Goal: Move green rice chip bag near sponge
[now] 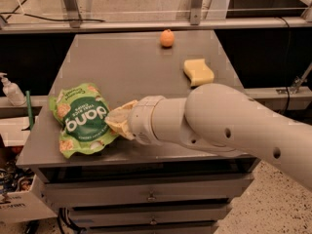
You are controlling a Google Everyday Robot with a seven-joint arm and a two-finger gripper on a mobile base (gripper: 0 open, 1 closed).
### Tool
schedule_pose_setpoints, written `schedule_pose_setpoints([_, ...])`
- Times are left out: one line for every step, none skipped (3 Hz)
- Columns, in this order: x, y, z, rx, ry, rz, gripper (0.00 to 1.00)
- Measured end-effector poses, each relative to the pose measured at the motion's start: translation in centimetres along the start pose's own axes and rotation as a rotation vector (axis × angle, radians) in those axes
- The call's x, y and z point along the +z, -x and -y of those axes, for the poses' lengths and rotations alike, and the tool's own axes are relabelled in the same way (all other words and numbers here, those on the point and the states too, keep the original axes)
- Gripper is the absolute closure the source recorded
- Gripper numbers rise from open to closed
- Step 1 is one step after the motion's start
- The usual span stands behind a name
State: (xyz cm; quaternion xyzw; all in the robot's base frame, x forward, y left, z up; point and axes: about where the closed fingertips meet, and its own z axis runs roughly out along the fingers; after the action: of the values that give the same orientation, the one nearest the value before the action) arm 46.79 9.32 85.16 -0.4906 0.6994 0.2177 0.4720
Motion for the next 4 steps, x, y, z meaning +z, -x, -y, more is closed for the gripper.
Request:
schedule_pose_setpoints([-1.6, -1.0, 1.3, 0.0, -0.038, -0.027, 1.0])
schedule_pose_setpoints([-4.4, -2.7, 3.9, 0.016, -0.102, -0.064, 1.0])
schedule_pose_setpoints([-8.1, -4.8, 7.6, 0.052, -0.197, -0.092, 1.0])
schedule_pose_setpoints([-11.4, -6.5, 11.1, 0.089, -0.293, -0.105, 1.0])
